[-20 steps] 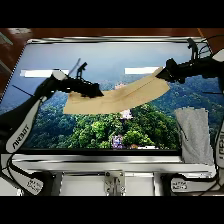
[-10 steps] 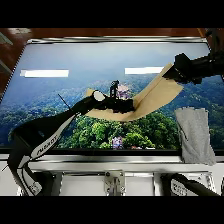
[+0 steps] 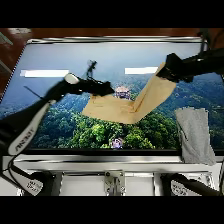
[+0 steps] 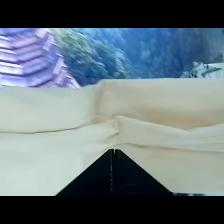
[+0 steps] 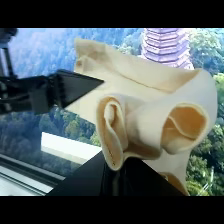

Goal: Fold the shirts.

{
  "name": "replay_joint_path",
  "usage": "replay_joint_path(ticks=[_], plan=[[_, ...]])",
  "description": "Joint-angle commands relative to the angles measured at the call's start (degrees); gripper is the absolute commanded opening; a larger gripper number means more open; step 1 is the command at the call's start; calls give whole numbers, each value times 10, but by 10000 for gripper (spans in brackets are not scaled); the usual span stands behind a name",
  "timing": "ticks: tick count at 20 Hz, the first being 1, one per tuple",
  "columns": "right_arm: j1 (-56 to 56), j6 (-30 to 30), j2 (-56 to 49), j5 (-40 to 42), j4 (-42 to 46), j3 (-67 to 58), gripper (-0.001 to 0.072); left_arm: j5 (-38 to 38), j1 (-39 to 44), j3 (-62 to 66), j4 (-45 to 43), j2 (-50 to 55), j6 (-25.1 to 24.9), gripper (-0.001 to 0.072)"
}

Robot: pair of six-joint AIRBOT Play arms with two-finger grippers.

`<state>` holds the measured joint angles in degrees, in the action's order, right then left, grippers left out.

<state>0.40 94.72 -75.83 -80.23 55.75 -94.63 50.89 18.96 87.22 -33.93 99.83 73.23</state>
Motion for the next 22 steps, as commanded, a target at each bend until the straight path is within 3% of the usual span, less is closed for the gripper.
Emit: replay_joint_path(ticks=[1,5,9,10,11,12,13,16,18,20,22], plan=[[99,-4,-57,114,3,0,60,110,-145,0,-186,-104,35,30],[242,35,-166,279,2,0,60,197,-295,0,-216,-216,35,31],[334,93,-297,401,-32,0,70,302,-367,0,-216,-285,17,31],[342,98,-322,418,-71,0,151,317,-370,0,-216,-297,9,31],[345,96,-343,431,-119,0,385,325,-369,0,-216,-308,9,31],[346,88,-354,436,-152,0,566,328,-366,0,-216,-316,9,31],[341,75,-356,435,-164,0,584,328,-361,0,-216,-323,9,31],[302,47,-331,382,-156,0,584,328,-342,0,-216,-327,9,31],[260,18,-299,288,-118,0,584,323,-333,-5,-216,-327,7,32],[212,8,-260,156,-2,0,584,323,-330,-12,-216,-327,2,31],[160,8,-233,16,170,0,585,323,-329,-20,-217,-327,-2,31]])
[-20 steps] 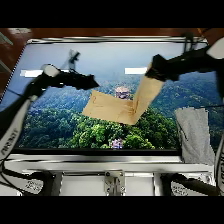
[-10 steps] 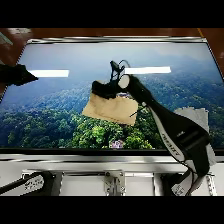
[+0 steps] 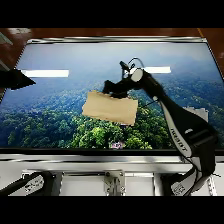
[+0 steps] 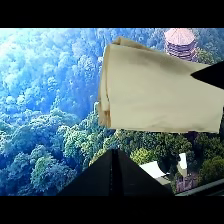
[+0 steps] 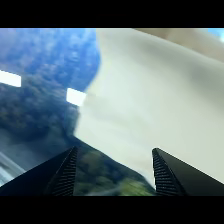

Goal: Fold the shirts.

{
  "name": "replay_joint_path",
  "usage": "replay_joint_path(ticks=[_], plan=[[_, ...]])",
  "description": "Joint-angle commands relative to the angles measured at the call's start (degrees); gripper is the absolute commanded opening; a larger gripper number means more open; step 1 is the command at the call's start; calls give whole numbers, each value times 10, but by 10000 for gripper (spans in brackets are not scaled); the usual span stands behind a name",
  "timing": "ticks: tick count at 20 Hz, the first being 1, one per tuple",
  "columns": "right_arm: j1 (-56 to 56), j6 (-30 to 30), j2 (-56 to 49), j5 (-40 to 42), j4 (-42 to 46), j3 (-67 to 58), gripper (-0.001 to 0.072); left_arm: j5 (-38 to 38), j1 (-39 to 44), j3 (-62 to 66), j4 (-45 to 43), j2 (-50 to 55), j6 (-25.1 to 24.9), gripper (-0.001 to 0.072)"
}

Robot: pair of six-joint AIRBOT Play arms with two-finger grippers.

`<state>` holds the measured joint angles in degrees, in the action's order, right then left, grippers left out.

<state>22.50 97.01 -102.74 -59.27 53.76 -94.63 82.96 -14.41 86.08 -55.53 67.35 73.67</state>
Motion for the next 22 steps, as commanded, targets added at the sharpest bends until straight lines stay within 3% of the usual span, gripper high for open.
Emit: replay_joint_path(ticks=[1,2,3,6,9,15,16,17,18,20,22], plan=[[-91,-19,38,-252,244,1,586,3,5,-12,0,-2,-7,32],[-119,-27,38,-284,251,14,589,3,5,-14,0,-2,-8,31],[-146,-30,39,-288,225,38,695,3,5,-16,0,-2,-8,32],[-192,-45,38,-188,82,145,692,3,5,-16,0,-2,-3,31],[-183,-76,25,-96,-7,200,692,3,5,-16,0,-2,12,31],[-159,-97,-26,-46,-44,201,686,3,7,-16,5,-2,27,31],[-159,-108,-24,-38,-49,200,503,2,9,-16,5,-2,27,32],[-160,-126,-21,-34,-57,197,165,2,13,-16,6,-2,27,32],[-160,-153,-17,-34,-69,193,61,2,19,-16,6,-2,27,32],[-166,-239,4,-43,-85,173,60,2,31,-16,6,-2,27,31],[-189,-247,42,-70,-80,140,60,-4,42,-16,6,-2,27,32]])
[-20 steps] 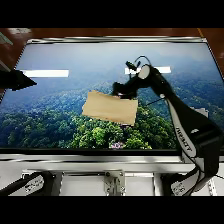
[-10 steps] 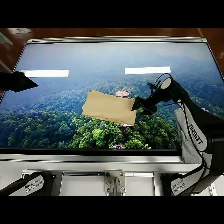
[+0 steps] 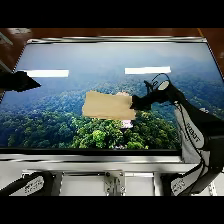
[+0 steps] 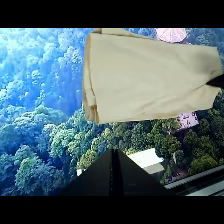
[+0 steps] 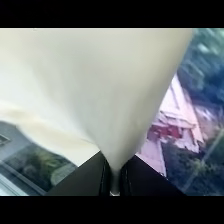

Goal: Fold the shirts.

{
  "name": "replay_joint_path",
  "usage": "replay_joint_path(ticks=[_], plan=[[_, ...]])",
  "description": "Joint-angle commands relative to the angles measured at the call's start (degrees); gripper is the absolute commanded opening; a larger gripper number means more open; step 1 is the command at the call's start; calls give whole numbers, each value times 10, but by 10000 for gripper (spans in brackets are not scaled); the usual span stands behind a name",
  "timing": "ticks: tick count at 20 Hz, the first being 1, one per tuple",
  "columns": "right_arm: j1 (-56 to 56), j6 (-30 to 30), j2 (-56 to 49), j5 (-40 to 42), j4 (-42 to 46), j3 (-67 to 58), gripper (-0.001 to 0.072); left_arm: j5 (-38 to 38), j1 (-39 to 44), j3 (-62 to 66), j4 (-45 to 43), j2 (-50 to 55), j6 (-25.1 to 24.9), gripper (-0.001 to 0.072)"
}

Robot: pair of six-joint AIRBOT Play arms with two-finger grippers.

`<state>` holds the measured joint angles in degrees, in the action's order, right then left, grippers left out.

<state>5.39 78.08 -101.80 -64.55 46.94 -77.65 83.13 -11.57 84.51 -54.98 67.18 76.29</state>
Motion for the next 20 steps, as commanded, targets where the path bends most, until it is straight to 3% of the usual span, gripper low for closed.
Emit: replay_joint_path(ticks=[1,6,10,15,20], plan=[[-39,-55,58,-30,-9,-48,60,-12,18,0,1,0,1,31],[-191,40,192,-104,96,-109,60,-56,23,0,-4,0,-9,32],[-334,67,274,-158,144,-109,60,-57,22,0,-7,0,-9,32],[-460,97,296,-202,183,-109,60,-57,22,0,-7,0,-9,32],[-486,118,295,-269,294,-109,60,-55,23,0,-7,0,-17,32]])
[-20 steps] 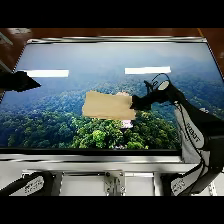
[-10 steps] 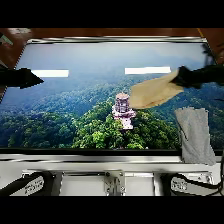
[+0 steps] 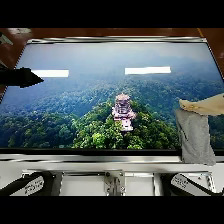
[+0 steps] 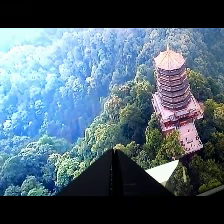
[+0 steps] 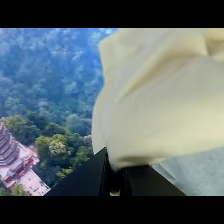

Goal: Fold the shirts.

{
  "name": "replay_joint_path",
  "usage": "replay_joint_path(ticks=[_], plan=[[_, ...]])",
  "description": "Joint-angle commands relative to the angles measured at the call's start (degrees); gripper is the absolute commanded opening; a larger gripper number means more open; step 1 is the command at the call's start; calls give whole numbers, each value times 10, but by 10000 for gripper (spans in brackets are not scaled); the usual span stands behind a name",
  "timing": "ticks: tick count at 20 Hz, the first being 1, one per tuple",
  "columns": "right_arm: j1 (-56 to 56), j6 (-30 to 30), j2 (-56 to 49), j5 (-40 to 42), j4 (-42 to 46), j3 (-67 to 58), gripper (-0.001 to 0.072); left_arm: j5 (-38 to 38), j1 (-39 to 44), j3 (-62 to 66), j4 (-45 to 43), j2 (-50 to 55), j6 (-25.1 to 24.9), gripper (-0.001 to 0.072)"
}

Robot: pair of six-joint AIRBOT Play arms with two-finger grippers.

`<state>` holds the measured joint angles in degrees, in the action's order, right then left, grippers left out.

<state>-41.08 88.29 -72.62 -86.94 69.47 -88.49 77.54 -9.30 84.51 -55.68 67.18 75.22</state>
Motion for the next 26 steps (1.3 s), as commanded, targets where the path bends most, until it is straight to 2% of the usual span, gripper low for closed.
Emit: replay_joint_path(ticks=[1,8,11,16,19,21,22,23,24,25,26], plan=[[-21,16,4,-61,74,-1,60,1,0,0,0,0,-6,32],[-21,35,11,-196,102,4,60,0,0,0,0,0,-26,32],[-21,47,37,-197,143,59,60,0,0,0,0,0,-28,32],[-21,46,87,-189,234,231,60,0,0,0,0,0,-28,32],[-21,50,108,-151,296,306,61,0,0,0,2,0,-28,32],[-21,74,113,-112,286,347,68,0,0,0,2,0,-28,31],[-21,85,113,-92,274,365,96,0,0,0,2,0,-28,32],[-21,89,113,-75,260,380,268,0,0,0,2,0,-28,32],[-21,85,113,-61,250,389,484,0,0,0,2,0,-27,32],[-21,83,113,-55,253,390,514,0,0,0,2,0,-28,32],[-21,80,113,-57,267,388,514,0,0,0,2,0,-28,32]])
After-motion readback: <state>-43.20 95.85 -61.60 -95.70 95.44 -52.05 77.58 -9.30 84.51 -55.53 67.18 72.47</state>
